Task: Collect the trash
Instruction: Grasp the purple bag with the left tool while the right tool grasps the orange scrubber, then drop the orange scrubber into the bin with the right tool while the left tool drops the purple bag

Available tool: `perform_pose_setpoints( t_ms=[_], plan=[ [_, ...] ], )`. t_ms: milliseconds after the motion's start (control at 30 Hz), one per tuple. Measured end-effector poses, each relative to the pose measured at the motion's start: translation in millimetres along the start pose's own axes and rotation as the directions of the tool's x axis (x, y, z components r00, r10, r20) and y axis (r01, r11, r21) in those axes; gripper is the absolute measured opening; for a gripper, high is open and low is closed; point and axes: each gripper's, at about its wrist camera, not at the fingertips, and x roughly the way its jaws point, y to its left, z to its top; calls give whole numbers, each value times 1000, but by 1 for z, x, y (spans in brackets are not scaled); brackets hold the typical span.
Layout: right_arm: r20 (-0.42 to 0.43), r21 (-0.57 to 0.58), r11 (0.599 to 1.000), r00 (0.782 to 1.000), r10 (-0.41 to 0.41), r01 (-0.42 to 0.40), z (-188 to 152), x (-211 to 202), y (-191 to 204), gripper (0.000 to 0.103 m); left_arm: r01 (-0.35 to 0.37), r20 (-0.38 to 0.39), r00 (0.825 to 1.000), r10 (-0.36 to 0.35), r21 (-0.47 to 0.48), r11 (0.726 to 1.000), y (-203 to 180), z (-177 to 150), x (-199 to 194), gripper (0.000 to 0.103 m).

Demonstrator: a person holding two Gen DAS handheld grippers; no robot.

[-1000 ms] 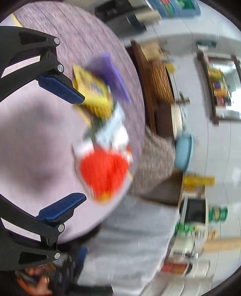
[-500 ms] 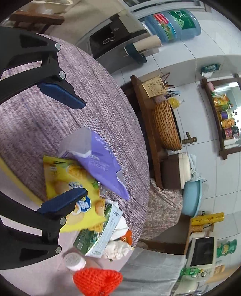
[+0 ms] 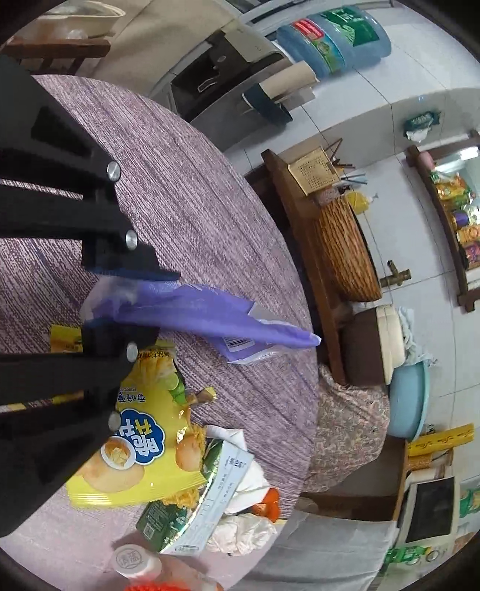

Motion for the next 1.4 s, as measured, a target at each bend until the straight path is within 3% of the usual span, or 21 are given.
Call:
perform_pose_setpoints(
  t_ms=[200,333,500,633,767,1000,1100,1167,1267,1400],
  plan=[
    [55,-34,997,996,72,-70,0,-21,13,19,24,74,997,-15,-118,993,21,-6,-37,10],
    [88,-59,992,989,115,-110,-4,-40,23,18,44,146,989,-22,-148,988,19,-13,-72,10],
    [117,-73,988,983,144,-136,-14,-64,27,19,141,218,971,-98,-189,972,-3,-27,-116,10],
    [142,-73,990,982,128,-118,-29,-86,20,19,258,263,943,-203,-194,947,-35,-32,-141,9],
    [167,-25,998,984,60,-56,-44,-112,-5,19,338,275,916,-291,-145,930,-77,-29,-149,10],
    [174,149,981,974,-148,122,-77,-160,-84,19,495,259,843,-471,-35,868,-165,-11,-153,9],
    [136,222,941,948,-288,254,-94,-174,-128,19,557,236,804,-545,22,830,-210,-5,-154,10],
    [79,231,900,914,-397,371,-108,-175,-157,19,598,180,781,-598,59,799,-244,-1,-152,10],
    [0,302,856,898,-439,419,-133,-170,-203,19,637,99,758,-645,104,764,-294,1,-145,10],
    [-103,382,802,884,-456,459,-166,-156,-249,19,667,-13,739,-674,155,729,-359,-2,-132,10]
  ],
)
